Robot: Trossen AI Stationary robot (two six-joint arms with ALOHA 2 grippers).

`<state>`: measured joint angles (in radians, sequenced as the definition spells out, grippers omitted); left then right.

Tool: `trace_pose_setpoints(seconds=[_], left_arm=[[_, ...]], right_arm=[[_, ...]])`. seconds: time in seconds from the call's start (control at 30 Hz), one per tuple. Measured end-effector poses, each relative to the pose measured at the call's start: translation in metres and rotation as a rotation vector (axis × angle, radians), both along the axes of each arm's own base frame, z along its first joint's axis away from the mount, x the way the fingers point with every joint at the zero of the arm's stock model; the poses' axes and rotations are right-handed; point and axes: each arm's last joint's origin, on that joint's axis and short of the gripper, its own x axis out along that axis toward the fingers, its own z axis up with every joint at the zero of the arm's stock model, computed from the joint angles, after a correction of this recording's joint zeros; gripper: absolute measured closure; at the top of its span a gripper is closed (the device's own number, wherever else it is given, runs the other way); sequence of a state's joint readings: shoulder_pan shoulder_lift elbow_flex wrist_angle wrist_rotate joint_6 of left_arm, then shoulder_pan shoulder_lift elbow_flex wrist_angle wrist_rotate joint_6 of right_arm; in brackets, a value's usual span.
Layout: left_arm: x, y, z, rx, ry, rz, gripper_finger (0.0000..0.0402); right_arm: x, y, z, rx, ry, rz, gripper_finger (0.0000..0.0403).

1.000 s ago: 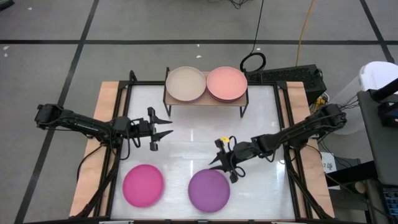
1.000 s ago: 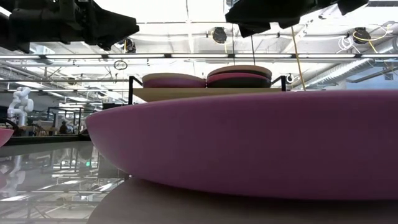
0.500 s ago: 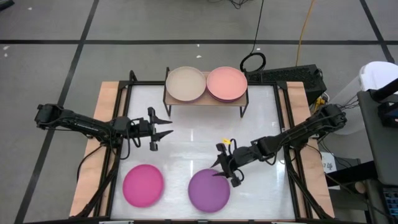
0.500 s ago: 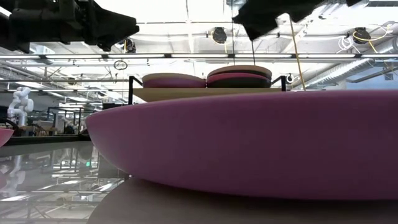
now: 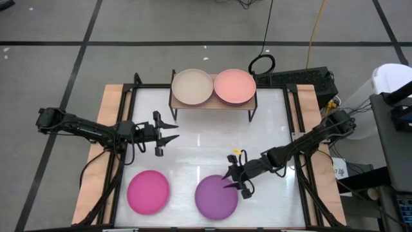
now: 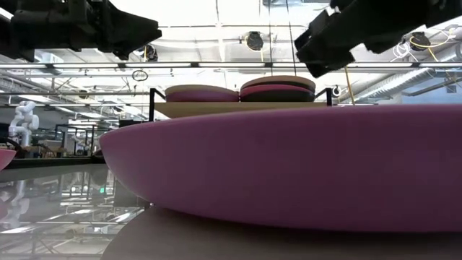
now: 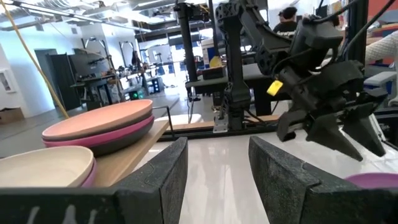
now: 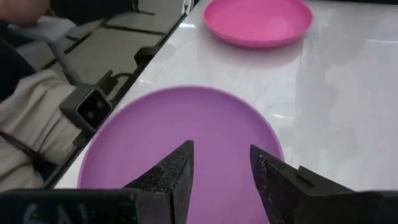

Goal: Place and stack plates onto a shelf
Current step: Stack the purple plate on the brown plate on the shelf

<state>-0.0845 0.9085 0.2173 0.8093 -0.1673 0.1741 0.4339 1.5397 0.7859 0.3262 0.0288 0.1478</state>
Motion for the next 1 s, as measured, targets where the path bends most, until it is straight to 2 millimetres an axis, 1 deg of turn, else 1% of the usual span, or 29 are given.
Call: trace_pose_setpoints(seconds=[0.2,0.37,0.53,0.7,0.8,0.9,1.0], left_arm=[[0.0,0.0,-0.001,0.003,0.007,0.0,0.0225],[0.0,0.0,-0.001,0.004,0.007,0.0,0.0225],[0.0,0.0,-0.001,0.003,0.014,0.0,0.0225],[0.0,0.0,-0.001,0.002,0.015,0.0,0.0225],[0.0,0.0,-0.001,0.0,0.015,0.0,0.0225],[0.0,0.0,-0.002,-0.014,0.015,-0.002,0.0225],[0.0,0.0,-0.002,-0.024,0.02,-0.003,0.0225]], right_arm=[[0.012,-0.006,-0.018,-0.001,0.066,-0.038,0.0263],[0.025,-0.006,-0.028,0.019,0.112,-0.009,0.0264],[0.035,-0.004,-0.03,0.022,0.131,0.0,0.0264],[0.05,0.005,-0.023,0.007,0.166,0.032,0.0264],[0.056,0.008,-0.024,-0.023,0.218,0.031,0.0264],[0.057,0.005,-0.032,-0.063,0.256,-0.009,0.0264],[0.059,0.0,-0.031,-0.069,0.247,-0.056,0.0264]])
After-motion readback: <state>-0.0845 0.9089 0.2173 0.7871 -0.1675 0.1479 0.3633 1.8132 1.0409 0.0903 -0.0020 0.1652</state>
